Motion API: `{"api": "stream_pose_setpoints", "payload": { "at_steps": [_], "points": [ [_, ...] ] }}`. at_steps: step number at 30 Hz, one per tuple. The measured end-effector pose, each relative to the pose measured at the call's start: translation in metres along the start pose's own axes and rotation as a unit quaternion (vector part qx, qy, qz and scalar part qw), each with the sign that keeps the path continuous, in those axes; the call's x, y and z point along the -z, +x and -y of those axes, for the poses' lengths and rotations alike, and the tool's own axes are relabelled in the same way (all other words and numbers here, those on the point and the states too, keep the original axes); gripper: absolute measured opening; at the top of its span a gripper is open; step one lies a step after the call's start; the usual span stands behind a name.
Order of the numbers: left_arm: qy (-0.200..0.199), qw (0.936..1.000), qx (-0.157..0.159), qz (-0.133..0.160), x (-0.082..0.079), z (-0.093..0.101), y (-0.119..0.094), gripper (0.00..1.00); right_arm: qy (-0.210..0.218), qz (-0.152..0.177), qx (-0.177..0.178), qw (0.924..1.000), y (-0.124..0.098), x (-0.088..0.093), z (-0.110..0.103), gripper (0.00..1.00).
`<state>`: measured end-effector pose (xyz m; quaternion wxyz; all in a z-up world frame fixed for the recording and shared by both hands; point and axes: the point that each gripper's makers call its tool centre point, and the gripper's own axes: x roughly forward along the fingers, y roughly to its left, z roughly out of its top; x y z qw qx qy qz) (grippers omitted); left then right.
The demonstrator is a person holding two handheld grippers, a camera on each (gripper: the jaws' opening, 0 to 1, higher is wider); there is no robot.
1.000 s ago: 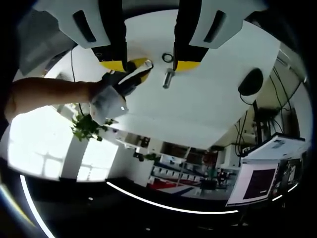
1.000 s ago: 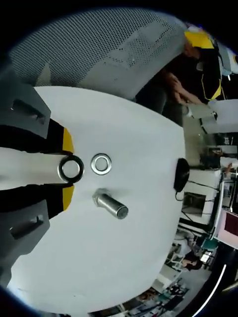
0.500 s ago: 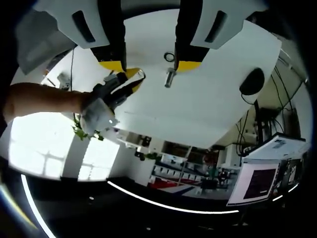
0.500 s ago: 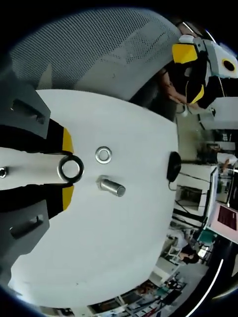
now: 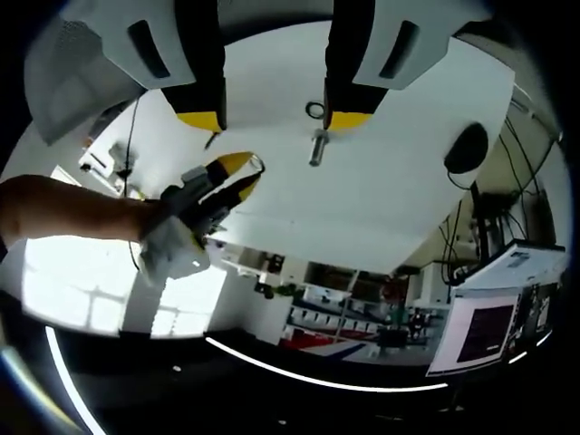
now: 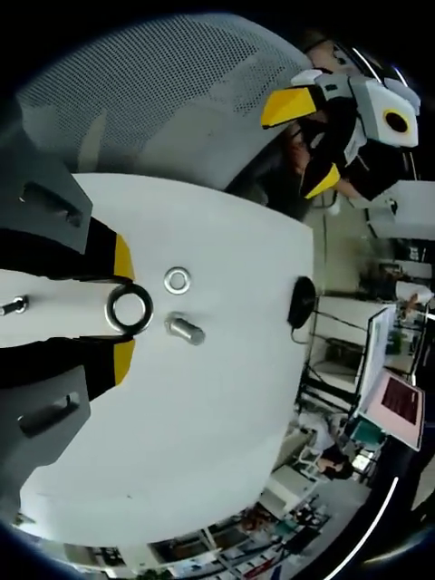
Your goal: Place the washer onto the threaded stud by aligning its center hole with the stud, sliding it down to the base, and recovering from edge contact or off-axis alignment until the washer reaches the visible bottom stop.
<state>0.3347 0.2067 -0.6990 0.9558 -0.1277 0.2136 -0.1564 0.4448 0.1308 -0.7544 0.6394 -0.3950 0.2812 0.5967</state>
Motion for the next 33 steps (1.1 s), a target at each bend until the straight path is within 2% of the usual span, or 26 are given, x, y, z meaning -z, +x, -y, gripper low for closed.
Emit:
{"api": "stream_pose_setpoints", "payload": {
  "at_steps": [5, 11, 14, 18, 22, 26, 33],
  "points": [
    [0.004, 1.0000, 0.001, -0.002, 0.001, 0.000, -0.001, 0.42, -0.019, -0.002, 0.002, 0.9998, -0.007, -0.017, 0.005, 0.23],
    [0.002, 1.0000, -0.002, 0.003, 0.001, -0.002, -0.002, 0.43, -0.042, -0.015, -0.004, 0.9990, -0.004, -0.026, 0.007, 0.23],
    [-0.001, 0.9999, -0.005, 0.011, -0.001, -0.003, -0.003, 0.43, -0.059, -0.038, -0.013, 0.9975, -0.004, -0.027, 0.007, 0.23],
    [-0.008, 0.9997, -0.008, 0.020, -0.004, -0.005, -0.004, 0.43, -0.077, -0.046, -0.023, 0.9957, -0.002, -0.036, 0.010, 0.23],
    [-0.005, 0.9998, -0.008, 0.018, -0.003, -0.004, -0.004, 0.43, -0.100, -0.066, -0.031, 0.9923, 0.004, -0.037, 0.015, 0.23],
    [-0.006, 0.9997, -0.007, 0.024, -0.005, -0.005, -0.004, 0.43, -0.107, -0.075, -0.043, 0.9905, 0.011, -0.039, 0.016, 0.23],
    [-0.015, 0.9993, -0.010, 0.032, -0.008, -0.007, -0.004, 0.43, -0.138, -0.099, -0.066, 0.9834, 0.032, -0.039, 0.021, 0.23]
  ]
}}
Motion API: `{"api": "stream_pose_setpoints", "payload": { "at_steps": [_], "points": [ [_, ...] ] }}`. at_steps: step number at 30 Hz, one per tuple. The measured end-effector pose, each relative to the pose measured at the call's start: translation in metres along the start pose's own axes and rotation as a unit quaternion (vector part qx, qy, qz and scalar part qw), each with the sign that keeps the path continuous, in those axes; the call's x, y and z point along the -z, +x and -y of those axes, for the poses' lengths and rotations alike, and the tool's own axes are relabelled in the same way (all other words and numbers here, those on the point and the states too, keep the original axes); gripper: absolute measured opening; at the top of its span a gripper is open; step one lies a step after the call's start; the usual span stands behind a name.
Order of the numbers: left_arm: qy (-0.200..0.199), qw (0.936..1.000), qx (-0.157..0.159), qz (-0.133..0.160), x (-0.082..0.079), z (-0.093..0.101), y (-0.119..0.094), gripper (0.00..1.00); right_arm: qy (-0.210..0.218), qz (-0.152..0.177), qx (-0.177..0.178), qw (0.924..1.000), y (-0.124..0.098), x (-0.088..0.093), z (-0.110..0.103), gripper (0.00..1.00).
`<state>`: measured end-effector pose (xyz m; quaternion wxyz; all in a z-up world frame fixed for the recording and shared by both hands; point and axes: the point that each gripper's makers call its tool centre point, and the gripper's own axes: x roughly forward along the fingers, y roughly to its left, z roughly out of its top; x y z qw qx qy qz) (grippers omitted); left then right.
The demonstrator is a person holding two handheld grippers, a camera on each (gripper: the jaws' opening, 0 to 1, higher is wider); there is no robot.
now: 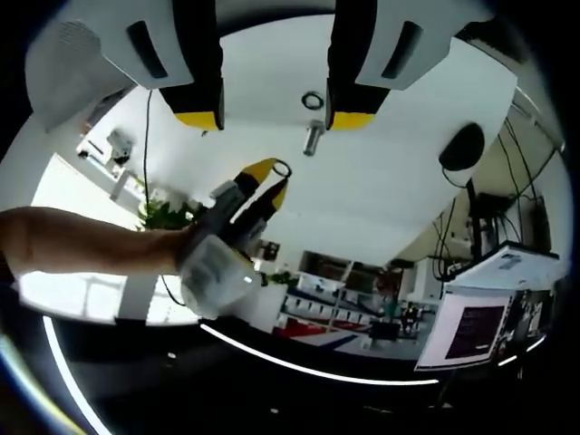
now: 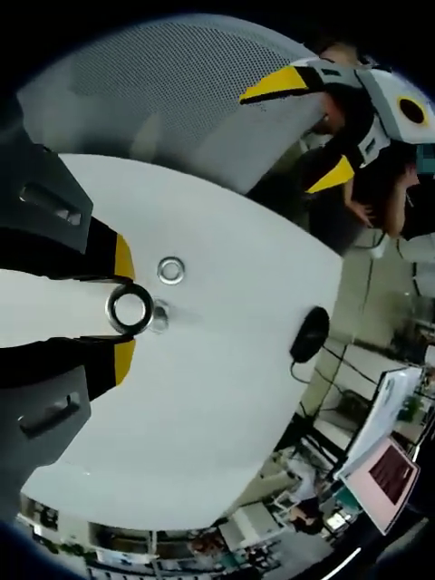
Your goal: Place the washer onto the threaded stud by aligning its center hole with the stud, sliding it down to the base, and recovering from edge contact or off-axis alignment until the washer reaches the visible bottom stop.
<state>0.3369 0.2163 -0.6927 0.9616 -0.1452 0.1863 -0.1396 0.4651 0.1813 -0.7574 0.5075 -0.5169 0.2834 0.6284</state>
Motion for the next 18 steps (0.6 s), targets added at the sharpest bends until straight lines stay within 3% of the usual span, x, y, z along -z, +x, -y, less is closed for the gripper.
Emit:
{"api": "stream_pose_setpoints", "payload": {
  "at_steps": [18],
  "points": [
    [-0.015, 0.9998, -0.010, 0.006, -0.003, -0.005, 0.002, 0.43, -0.044, -0.040, -0.044, 0.9973, 0.034, -0.004, 0.009, 0.23]
  ]
}}
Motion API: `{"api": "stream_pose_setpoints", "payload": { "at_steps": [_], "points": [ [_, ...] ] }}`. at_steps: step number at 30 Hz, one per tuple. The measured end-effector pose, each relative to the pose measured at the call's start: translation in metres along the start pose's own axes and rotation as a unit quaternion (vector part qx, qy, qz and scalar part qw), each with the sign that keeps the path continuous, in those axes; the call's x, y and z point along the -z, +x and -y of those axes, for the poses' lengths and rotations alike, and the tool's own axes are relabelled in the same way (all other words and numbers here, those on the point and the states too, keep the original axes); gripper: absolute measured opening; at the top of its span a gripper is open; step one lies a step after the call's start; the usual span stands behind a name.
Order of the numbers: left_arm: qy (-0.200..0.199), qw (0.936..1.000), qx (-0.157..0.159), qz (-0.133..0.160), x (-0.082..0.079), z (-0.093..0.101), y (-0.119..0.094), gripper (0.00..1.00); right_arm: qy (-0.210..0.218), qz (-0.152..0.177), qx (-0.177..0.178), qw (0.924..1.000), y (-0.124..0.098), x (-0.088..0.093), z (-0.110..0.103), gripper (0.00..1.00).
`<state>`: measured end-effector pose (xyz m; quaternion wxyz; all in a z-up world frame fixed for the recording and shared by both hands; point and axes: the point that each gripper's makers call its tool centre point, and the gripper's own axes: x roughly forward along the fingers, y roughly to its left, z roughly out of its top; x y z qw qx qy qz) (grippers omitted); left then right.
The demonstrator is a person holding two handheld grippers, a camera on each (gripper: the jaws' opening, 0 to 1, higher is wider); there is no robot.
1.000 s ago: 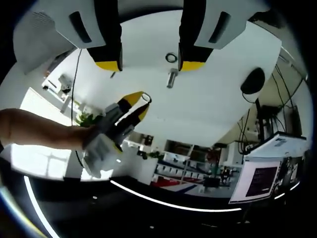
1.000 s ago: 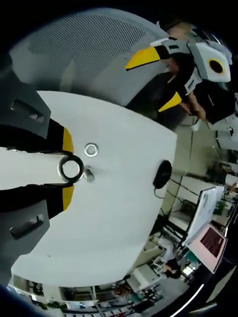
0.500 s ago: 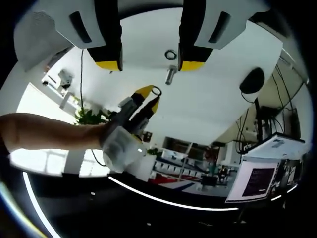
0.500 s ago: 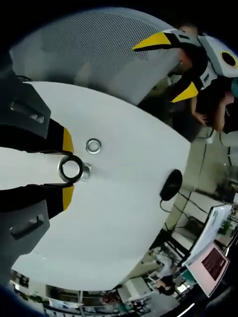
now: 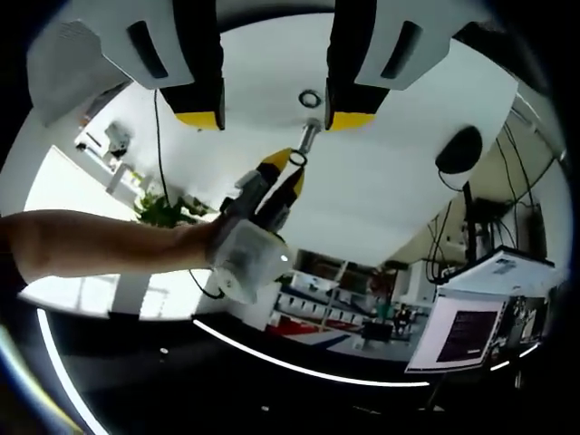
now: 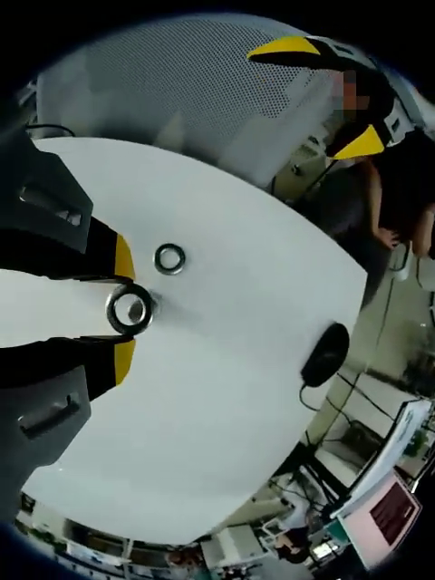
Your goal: Place the washer onto the threaded stud by aligning its center hole with the stud, sliding it down to the base, and recovering from edge contact or off-axis alignment until the washer reaches the visible bottom stop.
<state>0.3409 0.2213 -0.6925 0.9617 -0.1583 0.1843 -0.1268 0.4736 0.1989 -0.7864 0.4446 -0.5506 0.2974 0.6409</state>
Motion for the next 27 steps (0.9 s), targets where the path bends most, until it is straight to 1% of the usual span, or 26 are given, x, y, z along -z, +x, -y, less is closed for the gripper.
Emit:
{"api": "stream_pose_setpoints", "payload": {
  "at_steps": [4, 6, 14, 27],
  "points": [
    [0.000, 1.0000, 0.001, 0.001, -0.001, 0.000, 0.000, 0.42, -0.008, -0.016, -0.007, 0.9998, 0.008, 0.003, 0.000, 0.23],
    [0.000, 1.0000, 0.002, 0.001, -0.001, 0.000, 0.000, 0.42, -0.003, -0.022, -0.009, 0.9997, 0.011, 0.005, 0.003, 0.23],
    [-0.002, 1.0000, 0.003, 0.001, -0.001, -0.001, 0.000, 0.42, -0.002, -0.021, -0.024, 0.9995, 0.020, 0.002, 0.002, 0.23],
    [-0.001, 1.0000, 0.003, -0.001, -0.001, -0.003, 0.000, 0.42, -0.015, -0.051, -0.047, 0.9975, 0.046, 0.008, -0.001, 0.23]
  ]
}}
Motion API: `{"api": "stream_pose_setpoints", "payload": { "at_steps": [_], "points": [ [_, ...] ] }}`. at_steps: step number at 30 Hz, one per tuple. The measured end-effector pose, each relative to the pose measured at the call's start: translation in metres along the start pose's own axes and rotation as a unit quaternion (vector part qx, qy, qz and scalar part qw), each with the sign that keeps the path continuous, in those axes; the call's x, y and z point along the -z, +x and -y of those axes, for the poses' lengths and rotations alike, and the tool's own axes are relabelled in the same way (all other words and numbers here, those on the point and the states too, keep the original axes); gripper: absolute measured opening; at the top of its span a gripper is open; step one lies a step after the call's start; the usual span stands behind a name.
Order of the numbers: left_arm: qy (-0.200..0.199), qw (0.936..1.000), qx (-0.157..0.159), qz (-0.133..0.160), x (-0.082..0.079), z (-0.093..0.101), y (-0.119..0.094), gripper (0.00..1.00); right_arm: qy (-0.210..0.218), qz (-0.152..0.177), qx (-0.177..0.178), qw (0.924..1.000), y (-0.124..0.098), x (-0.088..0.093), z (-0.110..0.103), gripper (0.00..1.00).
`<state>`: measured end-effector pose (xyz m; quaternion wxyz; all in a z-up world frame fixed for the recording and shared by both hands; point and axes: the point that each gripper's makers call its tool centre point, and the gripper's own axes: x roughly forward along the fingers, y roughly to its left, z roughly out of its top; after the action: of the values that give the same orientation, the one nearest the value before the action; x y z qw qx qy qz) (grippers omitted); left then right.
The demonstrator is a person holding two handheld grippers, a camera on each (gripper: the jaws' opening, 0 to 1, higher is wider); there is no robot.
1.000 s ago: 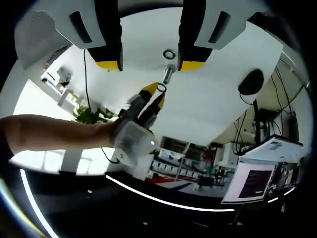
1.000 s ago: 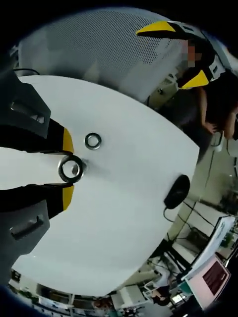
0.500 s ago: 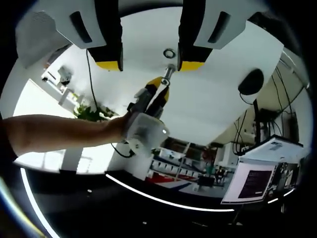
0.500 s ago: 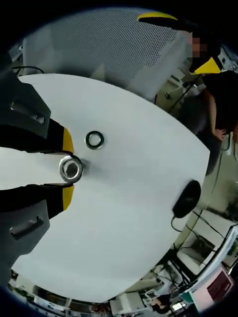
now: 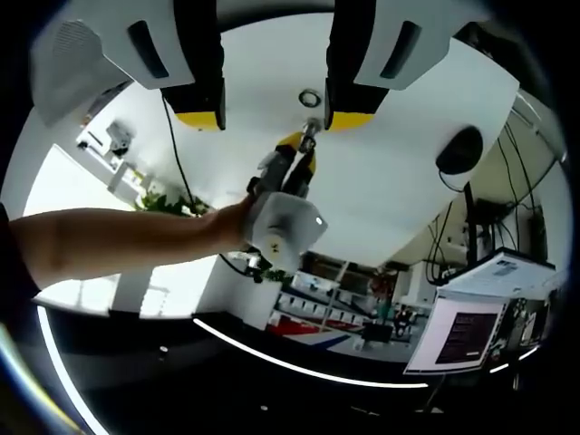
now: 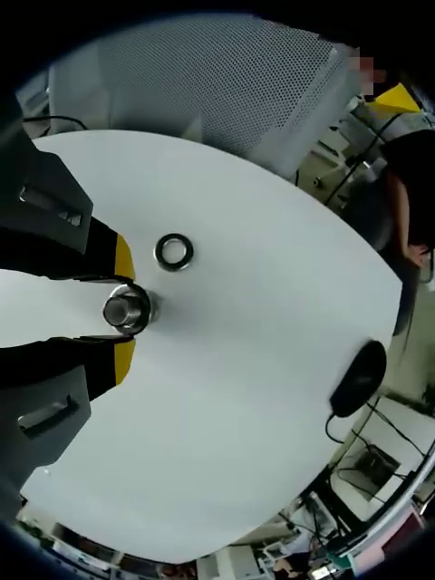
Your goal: Place the washer onto the threaded stud by aligning its center hole with the stud, sliding it down to the base, and recovering from edge contact or off-axis alignment until the washer reaches the visible bottom stop.
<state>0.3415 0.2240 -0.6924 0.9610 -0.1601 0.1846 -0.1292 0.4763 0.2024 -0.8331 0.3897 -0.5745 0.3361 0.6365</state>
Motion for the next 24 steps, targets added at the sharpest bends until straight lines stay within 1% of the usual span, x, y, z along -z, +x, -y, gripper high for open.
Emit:
{"api": "stream_pose_setpoints", "payload": {
  "at_steps": [6, 11, 15, 20, 24],
  "points": [
    [-0.005, 1.0000, 0.000, 0.001, 0.000, -0.001, 0.000, 0.42, -0.003, -0.007, -0.007, 0.9999, 0.010, 0.000, 0.000, 0.23],
    [0.000, 1.0000, -0.001, -0.008, 0.002, -0.001, 0.000, 0.42, -0.003, -0.015, -0.012, 0.9998, 0.016, 0.002, -0.001, 0.23],
    [-0.005, 1.0000, -0.002, -0.003, 0.001, -0.002, 0.000, 0.42, -0.006, -0.012, -0.016, 0.9998, 0.020, 0.001, -0.001, 0.23],
    [-0.004, 1.0000, -0.003, -0.006, 0.002, -0.002, 0.000, 0.42, -0.003, -0.018, -0.016, 0.9997, 0.026, 0.004, -0.001, 0.23],
    [-0.007, 1.0000, -0.003, -0.003, 0.002, -0.002, 0.000, 0.42, -0.012, -0.022, -0.012, 0.9996, 0.026, 0.003, -0.001, 0.23]
  ]
}}
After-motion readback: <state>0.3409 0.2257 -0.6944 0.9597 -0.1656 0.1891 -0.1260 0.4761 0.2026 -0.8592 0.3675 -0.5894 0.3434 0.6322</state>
